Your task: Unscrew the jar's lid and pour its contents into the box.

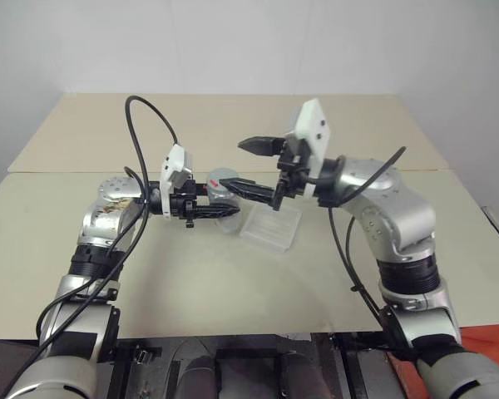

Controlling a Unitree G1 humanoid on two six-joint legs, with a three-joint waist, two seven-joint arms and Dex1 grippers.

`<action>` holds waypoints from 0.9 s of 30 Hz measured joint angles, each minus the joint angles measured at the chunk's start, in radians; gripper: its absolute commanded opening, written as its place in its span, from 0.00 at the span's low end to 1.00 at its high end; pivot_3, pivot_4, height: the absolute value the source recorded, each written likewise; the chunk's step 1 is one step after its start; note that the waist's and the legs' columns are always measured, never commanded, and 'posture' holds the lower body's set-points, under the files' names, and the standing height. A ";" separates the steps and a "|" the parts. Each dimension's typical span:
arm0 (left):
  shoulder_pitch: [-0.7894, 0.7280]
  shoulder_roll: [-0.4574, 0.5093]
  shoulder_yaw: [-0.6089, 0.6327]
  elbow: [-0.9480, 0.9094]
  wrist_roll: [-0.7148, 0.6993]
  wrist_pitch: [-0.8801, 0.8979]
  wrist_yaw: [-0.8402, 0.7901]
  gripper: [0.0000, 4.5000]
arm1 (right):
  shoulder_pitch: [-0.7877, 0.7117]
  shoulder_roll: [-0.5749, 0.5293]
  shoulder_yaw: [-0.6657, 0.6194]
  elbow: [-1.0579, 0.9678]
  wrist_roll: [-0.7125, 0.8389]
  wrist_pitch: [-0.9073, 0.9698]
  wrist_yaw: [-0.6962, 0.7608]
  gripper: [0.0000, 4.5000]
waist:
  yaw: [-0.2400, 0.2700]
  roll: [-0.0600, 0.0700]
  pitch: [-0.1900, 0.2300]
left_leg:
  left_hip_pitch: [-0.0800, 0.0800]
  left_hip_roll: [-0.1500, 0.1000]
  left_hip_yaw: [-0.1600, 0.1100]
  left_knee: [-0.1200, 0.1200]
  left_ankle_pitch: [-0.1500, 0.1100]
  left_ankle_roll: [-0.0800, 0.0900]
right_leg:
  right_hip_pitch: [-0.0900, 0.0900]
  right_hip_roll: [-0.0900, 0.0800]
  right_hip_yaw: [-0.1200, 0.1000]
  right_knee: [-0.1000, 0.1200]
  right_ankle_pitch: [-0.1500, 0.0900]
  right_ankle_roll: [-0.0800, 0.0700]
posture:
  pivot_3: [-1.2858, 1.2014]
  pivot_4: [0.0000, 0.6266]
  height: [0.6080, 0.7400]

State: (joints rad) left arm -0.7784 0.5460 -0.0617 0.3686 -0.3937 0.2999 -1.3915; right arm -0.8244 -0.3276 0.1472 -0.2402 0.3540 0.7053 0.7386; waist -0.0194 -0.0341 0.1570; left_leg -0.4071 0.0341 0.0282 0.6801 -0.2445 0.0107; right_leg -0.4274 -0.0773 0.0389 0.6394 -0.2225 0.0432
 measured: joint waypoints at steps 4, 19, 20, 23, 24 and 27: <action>0.000 -0.001 0.000 0.005 0.006 -0.004 -0.003 0.43 | 0.000 0.028 0.036 0.001 -0.033 0.025 -0.072 0.99 | 0.002 0.000 0.000 | 0.000 0.000 0.000 0.000 0.000 0.000 | 0.000 0.000 0.000 0.000 0.000 0.000 | 0.52 0.24 1.00; 0.000 -0.001 0.000 0.008 0.013 -0.014 -0.003 0.43 | -0.001 0.051 0.079 -0.034 -0.025 0.048 -0.110 0.99 | 0.002 0.000 0.000 | 0.000 0.000 0.000 0.000 0.000 0.000 | 0.000 0.000 0.000 0.000 0.000 0.000 | 0.52 0.24 1.00; 0.000 0.000 0.000 0.008 0.013 -0.014 -0.003 0.43 | -0.001 0.055 0.079 -0.033 -0.026 0.048 -0.111 0.99 | 0.002 0.000 0.000 | 0.000 0.000 0.000 0.000 0.000 0.000 | 0.000 0.000 0.000 0.000 0.000 0.000 | 0.52 0.24 1.00; 0.000 0.000 0.000 0.006 0.013 -0.014 -0.002 0.43 | -0.001 0.062 0.081 -0.021 -0.033 0.048 -0.116 0.99 | 0.002 0.000 0.000 | 0.000 0.000 0.000 0.000 0.000 0.000 | 0.000 0.000 0.000 -0.001 0.000 0.000 | 0.52 0.24 1.00; 0.000 0.000 0.000 0.005 0.013 -0.014 -0.002 0.43 | -0.002 0.063 0.082 -0.010 -0.039 0.048 -0.123 0.99 | 0.002 0.000 0.000 | 0.000 0.000 0.000 0.000 0.000 0.000 | 0.000 0.000 0.000 -0.001 0.000 0.000 | 0.52 0.24 1.00; 0.000 0.001 0.000 0.003 0.014 -0.014 0.005 0.43 | -0.003 0.072 0.084 0.014 -0.046 0.048 -0.131 0.99 | 0.002 0.000 0.000 | 0.000 0.000 0.000 0.000 0.000 0.000 | 0.000 0.000 0.000 0.000 0.000 0.000 | 0.52 0.24 1.00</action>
State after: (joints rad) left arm -0.7783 0.5469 -0.0613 0.3718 -0.3794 0.2862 -1.3863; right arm -0.8269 -0.2558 0.2313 -0.2265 0.3083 0.7532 0.6072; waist -0.0177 -0.0341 0.1570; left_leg -0.4073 0.0342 0.0279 0.6801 -0.2446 0.0108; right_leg -0.4274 -0.0772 0.0387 0.6390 -0.2226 0.0433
